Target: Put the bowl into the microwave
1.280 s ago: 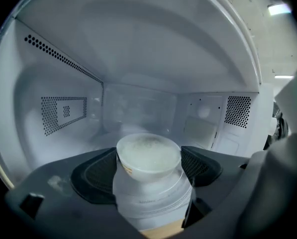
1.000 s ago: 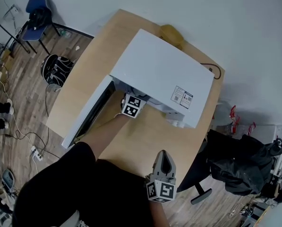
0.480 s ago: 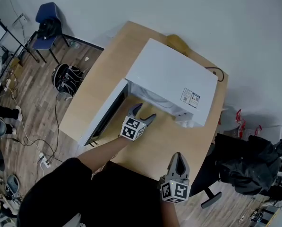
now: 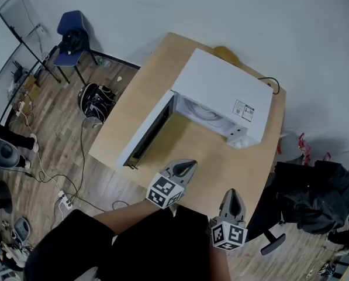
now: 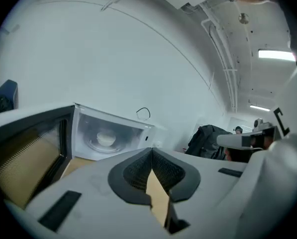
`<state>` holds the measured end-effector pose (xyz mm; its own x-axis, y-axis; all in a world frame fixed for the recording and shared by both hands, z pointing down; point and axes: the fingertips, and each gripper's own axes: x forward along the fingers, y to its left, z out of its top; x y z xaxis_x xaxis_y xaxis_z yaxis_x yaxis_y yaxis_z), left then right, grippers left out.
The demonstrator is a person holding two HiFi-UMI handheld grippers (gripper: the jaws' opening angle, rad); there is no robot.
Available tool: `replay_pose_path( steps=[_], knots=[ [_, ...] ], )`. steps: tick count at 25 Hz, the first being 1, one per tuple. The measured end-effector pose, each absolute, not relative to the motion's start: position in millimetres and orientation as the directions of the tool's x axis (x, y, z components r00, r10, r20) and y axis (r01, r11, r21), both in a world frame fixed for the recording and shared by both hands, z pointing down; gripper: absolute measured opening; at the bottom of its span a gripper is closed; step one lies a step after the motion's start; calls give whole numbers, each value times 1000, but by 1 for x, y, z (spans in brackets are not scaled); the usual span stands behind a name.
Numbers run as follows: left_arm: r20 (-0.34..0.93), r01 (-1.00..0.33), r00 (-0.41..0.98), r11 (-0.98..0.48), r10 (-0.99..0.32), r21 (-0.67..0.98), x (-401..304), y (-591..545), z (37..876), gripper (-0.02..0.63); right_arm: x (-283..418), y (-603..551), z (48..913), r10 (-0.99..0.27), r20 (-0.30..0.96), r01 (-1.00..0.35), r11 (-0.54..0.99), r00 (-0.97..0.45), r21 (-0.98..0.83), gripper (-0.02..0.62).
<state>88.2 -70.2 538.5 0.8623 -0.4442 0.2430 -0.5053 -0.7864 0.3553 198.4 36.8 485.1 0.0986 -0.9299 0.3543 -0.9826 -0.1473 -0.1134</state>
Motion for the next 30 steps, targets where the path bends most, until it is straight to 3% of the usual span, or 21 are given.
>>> replay_pose_path(
  steps=[10, 18, 24, 30],
  knots=[
    [89, -531, 847, -821, -525, 212, 75, 56, 429, 12, 171, 107, 436, -960, 277, -998, 16, -30, -55, 60],
    [128, -657, 753, -733, -645, 174, 72, 181, 432, 12, 161, 216, 444, -951, 287, -993, 101, -116, -68, 60],
    [131, -661, 748, -749, -651, 46, 75, 236, 426, 12, 177, 258, 434, -960, 272, -997, 58, -68, -43, 60],
    [97, -625, 781, -775, -618, 93, 64, 255, 419, 12, 153, 289, 415, -973, 229, -1000, 16, -16, 1, 60]
  ],
)
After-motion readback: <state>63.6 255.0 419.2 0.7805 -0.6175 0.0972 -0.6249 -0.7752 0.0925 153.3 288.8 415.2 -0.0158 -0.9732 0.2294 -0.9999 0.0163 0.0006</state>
